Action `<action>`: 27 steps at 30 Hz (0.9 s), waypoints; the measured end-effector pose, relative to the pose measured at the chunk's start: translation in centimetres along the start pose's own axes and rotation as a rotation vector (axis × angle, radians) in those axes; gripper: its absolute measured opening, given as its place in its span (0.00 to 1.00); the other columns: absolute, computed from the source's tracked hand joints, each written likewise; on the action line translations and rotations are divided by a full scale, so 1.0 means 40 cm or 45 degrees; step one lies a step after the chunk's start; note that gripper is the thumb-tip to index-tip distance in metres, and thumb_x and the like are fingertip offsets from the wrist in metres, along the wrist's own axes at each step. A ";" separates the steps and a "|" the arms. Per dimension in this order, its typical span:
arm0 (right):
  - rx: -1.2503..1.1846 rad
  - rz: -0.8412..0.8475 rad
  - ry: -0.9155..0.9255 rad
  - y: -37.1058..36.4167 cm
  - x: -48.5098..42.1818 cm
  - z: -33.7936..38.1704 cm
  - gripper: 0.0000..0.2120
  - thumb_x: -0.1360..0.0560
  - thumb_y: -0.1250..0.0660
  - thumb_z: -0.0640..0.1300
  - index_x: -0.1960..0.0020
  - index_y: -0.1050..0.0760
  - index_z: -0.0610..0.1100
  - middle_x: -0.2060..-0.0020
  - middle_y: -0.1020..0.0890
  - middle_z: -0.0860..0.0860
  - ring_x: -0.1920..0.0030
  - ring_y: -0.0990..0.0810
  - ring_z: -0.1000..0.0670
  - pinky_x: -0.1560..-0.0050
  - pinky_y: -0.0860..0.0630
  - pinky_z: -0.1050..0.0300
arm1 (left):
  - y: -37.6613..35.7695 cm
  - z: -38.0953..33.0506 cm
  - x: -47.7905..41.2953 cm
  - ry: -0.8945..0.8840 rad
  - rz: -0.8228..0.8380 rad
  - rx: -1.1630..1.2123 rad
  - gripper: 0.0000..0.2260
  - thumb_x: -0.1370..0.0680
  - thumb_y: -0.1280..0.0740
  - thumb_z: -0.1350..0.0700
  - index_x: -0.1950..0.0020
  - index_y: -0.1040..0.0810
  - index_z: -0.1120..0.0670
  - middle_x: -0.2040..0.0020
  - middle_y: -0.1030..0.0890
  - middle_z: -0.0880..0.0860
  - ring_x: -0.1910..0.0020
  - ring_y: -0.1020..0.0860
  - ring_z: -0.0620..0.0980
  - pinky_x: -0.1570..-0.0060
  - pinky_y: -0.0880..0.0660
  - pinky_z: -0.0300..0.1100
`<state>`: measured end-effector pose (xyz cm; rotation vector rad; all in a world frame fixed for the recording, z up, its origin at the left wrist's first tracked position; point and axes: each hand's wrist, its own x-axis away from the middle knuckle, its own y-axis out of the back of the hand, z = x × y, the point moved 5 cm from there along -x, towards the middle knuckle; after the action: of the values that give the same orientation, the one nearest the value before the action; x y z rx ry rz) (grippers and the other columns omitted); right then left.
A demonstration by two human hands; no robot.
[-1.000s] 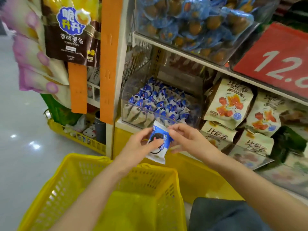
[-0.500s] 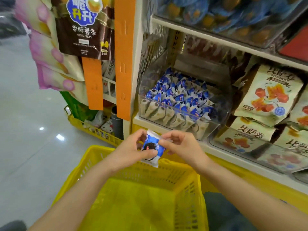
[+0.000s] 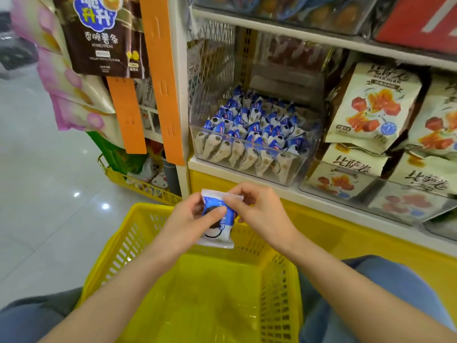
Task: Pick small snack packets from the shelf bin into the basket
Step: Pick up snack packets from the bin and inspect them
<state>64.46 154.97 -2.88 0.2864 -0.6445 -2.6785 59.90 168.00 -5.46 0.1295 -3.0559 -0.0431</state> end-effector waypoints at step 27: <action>-0.449 0.218 -0.505 -0.056 -0.004 -0.046 0.16 0.25 0.36 0.34 0.38 0.33 0.37 0.57 0.24 0.43 0.61 0.22 0.52 0.62 0.23 0.64 | 0.086 0.026 -0.004 0.075 -0.423 0.077 0.07 0.28 0.29 0.61 0.53 0.22 0.52 0.60 0.17 0.48 0.69 0.22 0.35 0.72 0.29 0.28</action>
<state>64.44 156.16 -5.53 -0.3848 -0.2724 -2.6337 59.70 171.48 -6.41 0.6282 -2.9422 0.0316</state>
